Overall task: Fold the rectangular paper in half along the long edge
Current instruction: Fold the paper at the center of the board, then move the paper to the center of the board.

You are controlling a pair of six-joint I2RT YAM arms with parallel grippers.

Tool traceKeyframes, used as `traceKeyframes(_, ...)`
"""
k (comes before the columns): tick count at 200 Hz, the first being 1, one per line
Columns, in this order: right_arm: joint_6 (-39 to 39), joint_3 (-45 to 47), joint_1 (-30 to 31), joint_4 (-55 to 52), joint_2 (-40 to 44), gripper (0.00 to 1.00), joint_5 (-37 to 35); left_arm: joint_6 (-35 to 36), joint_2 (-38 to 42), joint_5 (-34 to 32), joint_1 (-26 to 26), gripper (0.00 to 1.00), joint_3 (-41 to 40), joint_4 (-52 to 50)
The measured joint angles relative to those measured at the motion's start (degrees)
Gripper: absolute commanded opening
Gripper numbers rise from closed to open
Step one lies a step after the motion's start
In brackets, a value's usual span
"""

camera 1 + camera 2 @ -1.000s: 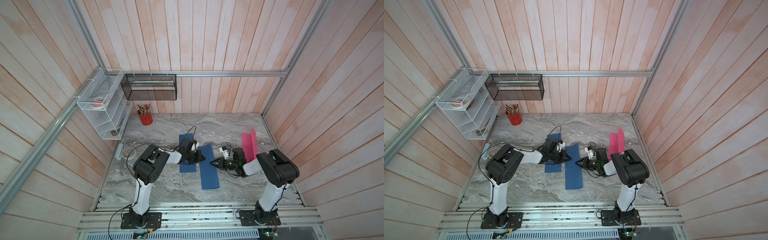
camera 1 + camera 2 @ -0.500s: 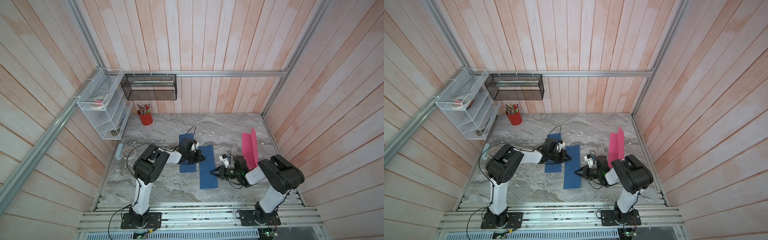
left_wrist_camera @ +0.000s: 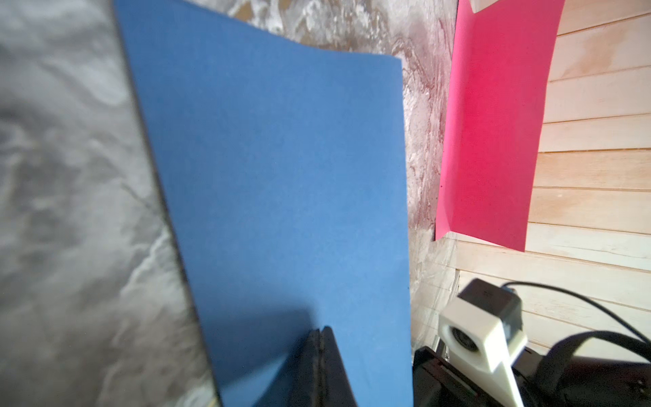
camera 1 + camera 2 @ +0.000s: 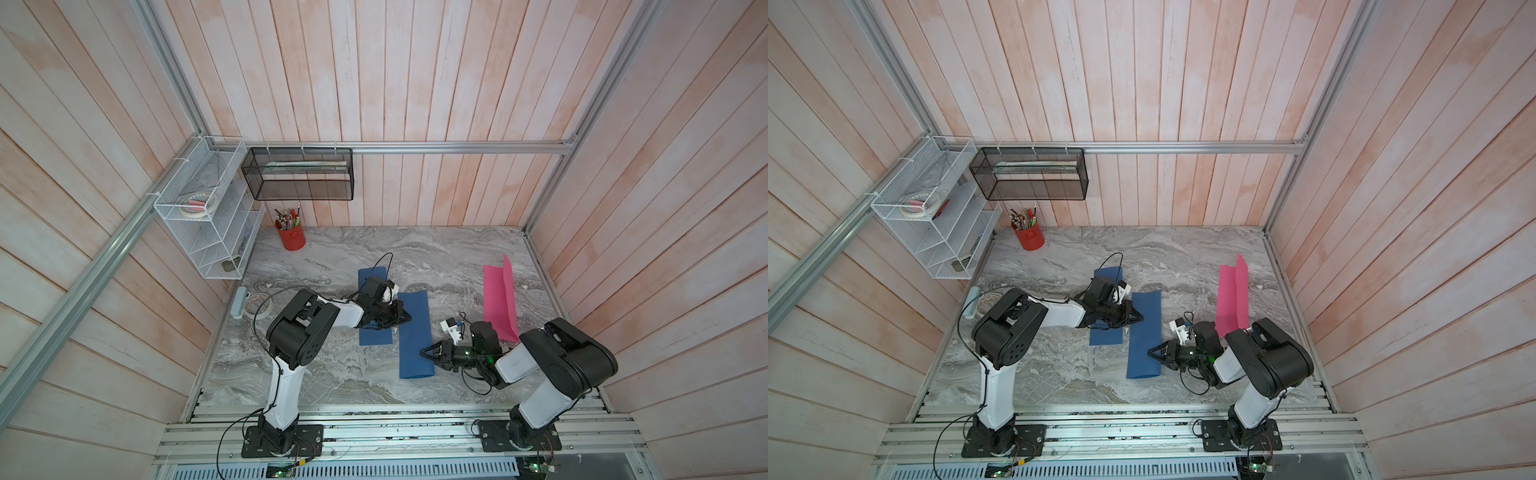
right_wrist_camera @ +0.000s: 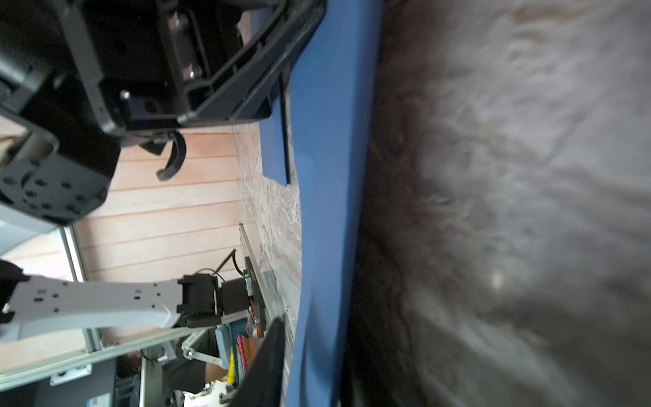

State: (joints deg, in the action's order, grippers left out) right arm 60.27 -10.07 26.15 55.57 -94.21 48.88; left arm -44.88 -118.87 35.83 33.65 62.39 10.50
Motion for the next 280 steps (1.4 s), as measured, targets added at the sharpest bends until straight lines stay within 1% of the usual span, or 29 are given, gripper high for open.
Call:
traceKeyframes(23, 0.22, 0.28, 0.92, -0.92, 3.45, 0.0, -1.38, 0.02, 0.0, 0.11, 0.0, 0.0, 0.0, 0.0)
traceKeyframes(42, -0.66, 0.31, 0.98, -4.37, 7.41, 0.0, -2.97, 0.02, -0.09, 0.48, 0.02, 0.0, 0.0, -0.02)
traceKeyframes(43, -0.68, 0.31, 0.98, -4.55, 7.56, 0.01, -3.04, 0.02, -0.09, 0.52, 0.02, 0.0, 0.0, -0.02)
traceKeyframes(50, -1.29, 0.13, 1.01, -6.58, 9.03, 0.24, -3.52, 0.02, -0.15, 0.81, 0.07, 0.0, 0.0, -0.02)
traceKeyframes(55, -1.7, -0.09, 1.05, -8.26, 10.01, 0.33, -3.69, 0.02, -0.22, 0.94, 0.09, 0.0, 0.0, 0.0)
traceKeyframes(62, -2.45, -0.35, 1.18, -10.54, 11.23, 0.37, -3.65, 0.02, -0.33, 0.96, 0.07, 0.0, 0.02, 0.17)
traceKeyframes(73, -3.67, -0.72, 1.51, -13.79, 12.96, 0.39, -3.67, 0.02, -0.44, 0.96, -0.09, 0.0, 0.02, 0.5)
traceKeyframes(79, -4.11, -0.81, 1.64, -15.47, 13.92, 0.37, -3.65, 0.02, -0.48, 1.01, -0.13, 0.0, 0.04, 0.63)
traceKeyframes(86, -4.52, -0.83, 1.77, -16.98, 14.91, 0.3, -3.63, 0.02, -0.52, 1.01, -0.17, 0.0, 0.04, 0.79)
traceKeyframes(104, -5.03, -0.72, 1.95, -19.78, 16.85, 0.0, -3.58, 0.02, -0.61, 1.09, -0.31, 0.0, 0.04, 0.98)
traceKeyframes(149, -5.05, 0.31, 1.9, -23.3, 20.28, 0.0, -5.68, 0.04, -0.7, 1.73, -0.39, 0.0, 0.04, 0.96)
traceKeyframes(150, -5.05, 0.31, 1.9, -23.45, 20.37, 0.01, -5.73, 0.02, -0.7, 1.73, -0.39, 0.0, 0.04, 0.94)
traceKeyframes(152, -5.05, 0.31, 1.9, -23.58, 20.48, 0.07, -5.79, 0.04, -0.7, 1.77, -0.39, 0.0, 0.04, 0.94)
traceKeyframes(153, -5.05, 0.31, 1.9, -23.65, 20.52, 0.09, -5.79, 0.04, -0.7, 1.77, -0.39, 0.0, 0.04, 0.94)
traceKeyframes(155, -5.07, 0.31, 1.9, -23.85, 20.63, 0.17, -5.79, 0.04, -0.7, 1.81, -0.39, 0.0, 0.07, 0.9)
traceKeyframes(158, -5.07, 0.31, 1.9, -24.09, 20.79, 0.27, -5.84, 0.04, -0.7, 1.88, -0.39, 0.0, 0.07, 0.87)
traceKeyframes(163, -5.11, 0.26, 1.88, -24.7, 21.05, 0.35, -5.9, 0.07, -0.74, 1.92, -0.44, 0.0, 0.13, 0.83)
traceKeyframes(169, -5.33, 0.26, 1.9, -25.79, 21.42, 0.39, -5.77, 0.11, -0.87, 1.9, -0.55, 0.0, 0.37, 0.74)
traceKeyframes(178, -5.99, 0.22, 1.9, -27.78, 22.12, 0.42, -5.75, 0.28, -1.2, 1.86, -0.94, 0.0, 1.25, 0.15)
traceKeyframes(194, -7.08, -0.24, 1.09, -32.28, 24.11, 0.43, -5.73, 0.81, -2.23, 1.57, -2.12, 0.0, 3.56, -1.31)
traceKeyframes(207, -8.28, -0.96, -1.95, -36.02, 26.6, 0.42, -5.53, 1.44, -3.1, 1.27, -3.34, 0.0, 5.81, -3.13)
traceKeyframes(226, -10.62, -3.41, -9.14, -42.38, 30.99, 0.4, -4.83, 3.02, -5.09, 0.48, -5.42, 0.0, 10.69, -6.99)
traceKeyframes(245, -14.19, -9.38, -18.29, -49.75, 35.01, 0.39, -4.02, 5.4, -7.63, -0.85, -7.26, 0.0, 17.14, -12.09)
traceKeyframes(255, -16.46, -13.46, -22.18, -52.68, 36.09, 0.37, -4.0, 6.64, -8.74, -1.66, -8.02, 0.0, 20.15, -14.32)
traceKeyframes(266, -18.53, -18.43, -26.18, -55.36, 36.39, 0.34, -3.82, 7.74, -9.42, -1.97, -8.7, 0.09, 22.58, -16.33)
traceKeyframes(274, -20.04, -22.1, -29.11, -56.85, 36.09, 0.31, -3.76, 8.37, -9.46, -1.79, -9.03, 0.17, 23.8, -17.38)
traceKeyframes(280, -20.81, -24.26, -31.3, -57.46, 35.69, 0.29, -3.58, 8.52, -9.35, -1.6, -9.11, 0.25, 24.48, -17.62)
